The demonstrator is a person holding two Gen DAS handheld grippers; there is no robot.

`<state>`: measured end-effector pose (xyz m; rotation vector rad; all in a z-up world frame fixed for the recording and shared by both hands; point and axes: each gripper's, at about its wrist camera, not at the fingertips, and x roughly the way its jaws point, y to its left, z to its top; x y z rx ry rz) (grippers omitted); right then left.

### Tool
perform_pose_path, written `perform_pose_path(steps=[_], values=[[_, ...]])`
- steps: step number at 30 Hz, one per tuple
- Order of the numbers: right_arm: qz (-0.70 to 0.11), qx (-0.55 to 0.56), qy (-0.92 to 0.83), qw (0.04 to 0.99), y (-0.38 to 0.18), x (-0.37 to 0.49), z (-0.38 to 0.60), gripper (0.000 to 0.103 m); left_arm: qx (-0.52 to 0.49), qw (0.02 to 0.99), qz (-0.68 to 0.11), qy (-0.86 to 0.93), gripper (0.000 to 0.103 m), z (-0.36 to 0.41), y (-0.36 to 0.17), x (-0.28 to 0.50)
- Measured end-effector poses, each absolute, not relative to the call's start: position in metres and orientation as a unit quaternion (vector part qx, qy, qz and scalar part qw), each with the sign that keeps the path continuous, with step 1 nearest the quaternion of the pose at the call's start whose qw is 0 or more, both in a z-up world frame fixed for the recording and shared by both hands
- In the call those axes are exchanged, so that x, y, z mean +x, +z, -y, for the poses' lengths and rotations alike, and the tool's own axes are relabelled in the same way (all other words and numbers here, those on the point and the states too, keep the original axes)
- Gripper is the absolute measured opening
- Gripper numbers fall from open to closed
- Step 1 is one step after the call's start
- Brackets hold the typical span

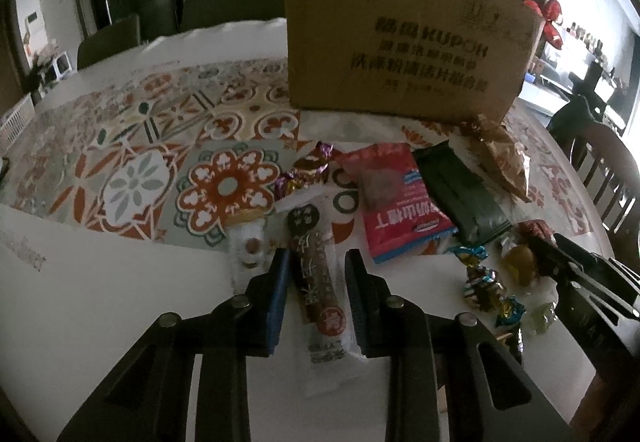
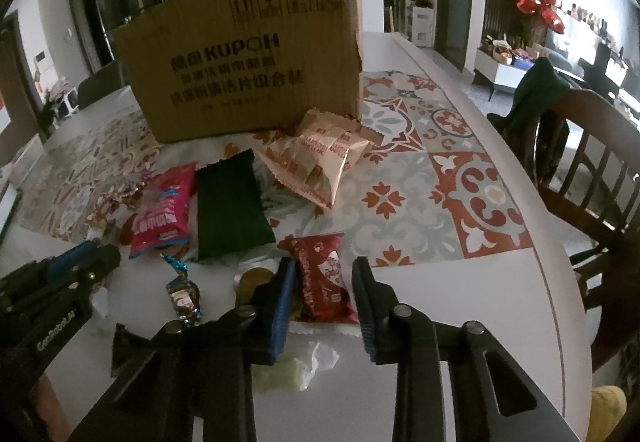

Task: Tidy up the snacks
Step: 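Reach the left gripper to the white-black stick snack and grasp it, then carry the stick snack in the left gripper into the box and release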

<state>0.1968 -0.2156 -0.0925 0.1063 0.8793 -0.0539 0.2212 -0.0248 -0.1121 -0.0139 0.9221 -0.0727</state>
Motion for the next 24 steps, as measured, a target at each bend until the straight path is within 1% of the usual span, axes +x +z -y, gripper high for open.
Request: perform_pose_path(steps=[4, 5, 11, 24], values=[[-0.425, 0.046, -0.027, 0.904, -0.093, 0.197, 0.215, 0.025, -0.004, 0.896, -0.443, -0.039, 0.024, 0.025, -0.113, 0.221], [-0.424, 0.046, -0.027, 0.904, -0.092, 0.197, 0.215, 0.024, -0.005, 0.896, -0.442, -0.040, 0.021, 0.025, -0.114, 0.220], [-0.410, 0.043, -0.026, 0.911, -0.084, 0.191, 0.214, 0.023, -0.010, 0.898, -0.436, -0.054, 0.021, 0.027, -0.105, 0.211], [-0.367, 0.051, 0.005, 0.929, -0.038, 0.168, 0.201, 0.023, -0.007, 0.918, -0.387, -0.089, 0.021, 0.029, -0.051, 0.178]])
